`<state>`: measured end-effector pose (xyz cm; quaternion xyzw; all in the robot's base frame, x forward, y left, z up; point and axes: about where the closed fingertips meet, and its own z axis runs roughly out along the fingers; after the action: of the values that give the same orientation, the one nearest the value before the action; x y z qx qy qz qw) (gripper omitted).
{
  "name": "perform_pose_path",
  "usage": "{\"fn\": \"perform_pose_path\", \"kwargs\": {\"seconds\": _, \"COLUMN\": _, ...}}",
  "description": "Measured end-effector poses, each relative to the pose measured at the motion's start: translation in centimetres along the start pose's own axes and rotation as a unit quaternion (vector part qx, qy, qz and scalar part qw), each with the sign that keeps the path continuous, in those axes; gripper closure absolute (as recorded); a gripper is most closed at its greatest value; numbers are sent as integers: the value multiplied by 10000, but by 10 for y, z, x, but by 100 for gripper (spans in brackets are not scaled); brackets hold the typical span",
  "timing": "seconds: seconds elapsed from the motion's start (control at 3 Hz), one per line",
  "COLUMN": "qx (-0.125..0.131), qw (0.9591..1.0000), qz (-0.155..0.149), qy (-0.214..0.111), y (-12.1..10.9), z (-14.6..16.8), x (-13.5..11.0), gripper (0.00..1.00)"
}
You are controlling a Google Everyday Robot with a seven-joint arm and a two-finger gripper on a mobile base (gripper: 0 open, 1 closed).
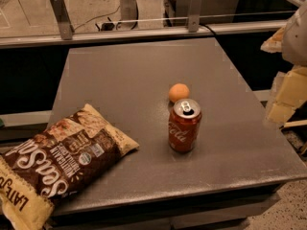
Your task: Knock coke can over
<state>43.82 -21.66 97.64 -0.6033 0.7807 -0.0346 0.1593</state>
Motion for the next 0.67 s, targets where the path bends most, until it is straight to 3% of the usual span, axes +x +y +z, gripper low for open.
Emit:
{"fn": "perform_pose_path", "kwargs": {"seconds": 0.33, "qx": 0, "qw": 10000, "qz": 0, "qy": 0, "y": 0, "z": 0, "x": 0, "gripper": 0}}
{"fn": "perform_pose_path", "kwargs": {"seconds": 0.67, "qx": 51, "qw": 9988, "qz": 93, "qy": -473, "y": 1, "z": 6, "x": -6, "gripper": 0}}
